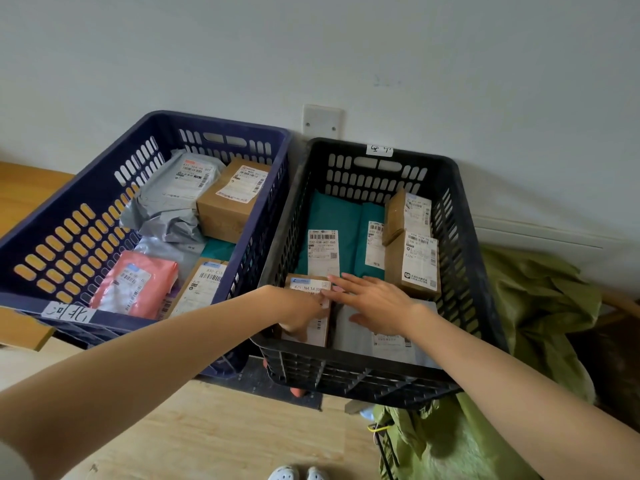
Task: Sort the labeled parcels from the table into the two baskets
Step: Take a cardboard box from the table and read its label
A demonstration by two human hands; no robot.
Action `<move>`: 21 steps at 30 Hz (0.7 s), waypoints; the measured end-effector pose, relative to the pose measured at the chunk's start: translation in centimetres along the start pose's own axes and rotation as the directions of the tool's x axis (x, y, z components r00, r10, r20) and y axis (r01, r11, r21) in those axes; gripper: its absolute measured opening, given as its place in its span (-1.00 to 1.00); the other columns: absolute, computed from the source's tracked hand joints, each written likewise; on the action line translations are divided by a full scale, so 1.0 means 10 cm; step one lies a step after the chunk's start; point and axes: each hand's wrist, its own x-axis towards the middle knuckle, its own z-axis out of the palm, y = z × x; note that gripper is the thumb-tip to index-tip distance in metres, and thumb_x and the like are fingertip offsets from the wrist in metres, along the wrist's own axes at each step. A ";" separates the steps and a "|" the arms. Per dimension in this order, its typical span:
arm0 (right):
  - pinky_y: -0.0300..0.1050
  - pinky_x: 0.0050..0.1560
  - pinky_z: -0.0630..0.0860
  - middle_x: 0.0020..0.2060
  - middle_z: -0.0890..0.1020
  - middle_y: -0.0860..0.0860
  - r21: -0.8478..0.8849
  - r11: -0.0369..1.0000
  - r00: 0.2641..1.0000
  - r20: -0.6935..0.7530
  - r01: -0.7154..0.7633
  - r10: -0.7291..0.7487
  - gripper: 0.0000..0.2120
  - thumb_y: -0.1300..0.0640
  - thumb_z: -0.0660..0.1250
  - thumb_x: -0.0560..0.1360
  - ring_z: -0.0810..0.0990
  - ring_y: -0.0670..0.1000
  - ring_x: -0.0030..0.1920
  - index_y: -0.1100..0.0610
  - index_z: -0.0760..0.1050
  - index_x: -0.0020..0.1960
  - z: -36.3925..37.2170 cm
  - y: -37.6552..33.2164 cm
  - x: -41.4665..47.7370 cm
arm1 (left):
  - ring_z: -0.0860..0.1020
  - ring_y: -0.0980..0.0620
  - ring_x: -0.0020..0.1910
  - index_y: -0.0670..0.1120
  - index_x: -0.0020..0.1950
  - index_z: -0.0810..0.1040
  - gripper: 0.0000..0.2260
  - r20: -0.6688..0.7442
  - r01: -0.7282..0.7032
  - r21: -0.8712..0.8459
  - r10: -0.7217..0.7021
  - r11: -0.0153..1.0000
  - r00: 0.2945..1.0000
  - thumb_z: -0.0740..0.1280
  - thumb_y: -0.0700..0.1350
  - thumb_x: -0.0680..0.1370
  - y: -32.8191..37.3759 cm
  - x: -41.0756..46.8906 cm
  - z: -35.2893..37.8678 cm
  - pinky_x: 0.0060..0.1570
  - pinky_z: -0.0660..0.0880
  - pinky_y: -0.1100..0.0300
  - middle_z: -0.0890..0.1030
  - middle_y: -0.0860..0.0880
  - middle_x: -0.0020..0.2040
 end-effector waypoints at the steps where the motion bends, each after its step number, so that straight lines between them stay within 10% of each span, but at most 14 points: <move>1: 0.07 0.52 0.09 0.57 -0.11 -0.06 0.002 1.000 1.000 0.010 -0.007 0.007 -0.29 0.03 0.22 0.60 -0.05 0.05 0.56 -0.09 -0.15 0.57 0.03 0.00 0.00 | 0.06 -0.17 0.52 -0.03 0.59 -0.02 -0.31 0.016 0.003 0.009 -0.003 1.000 1.000 0.31 -0.06 0.58 -0.01 0.02 0.01 0.42 0.17 0.00 -0.09 -0.08 0.59; 11: 0.06 0.51 0.04 0.57 -0.09 -0.09 0.073 0.994 0.995 0.070 -0.082 0.077 -0.30 0.08 0.19 0.60 -0.08 0.01 0.56 -0.10 -0.16 0.57 0.12 0.06 0.00 | 0.03 -0.26 0.52 0.18 0.56 -0.14 -0.31 0.079 0.141 -0.043 -0.137 0.989 0.987 0.25 -0.08 0.61 0.07 0.08 0.08 0.40 0.22 -0.01 -0.38 -0.24 0.51; 21: 0.04 0.42 0.26 0.56 -0.05 -0.12 0.421 0.901 0.963 -0.180 -0.108 0.200 -0.40 -0.01 0.22 0.61 0.10 0.00 0.53 -0.10 0.02 0.56 -0.22 0.15 0.17 | 0.29 -0.09 0.44 -0.02 0.48 0.32 -0.58 -0.357 0.119 -0.177 -0.176 0.977 0.917 0.23 -0.09 0.61 -0.05 -0.23 -0.27 0.39 0.29 -0.01 0.34 -0.11 0.45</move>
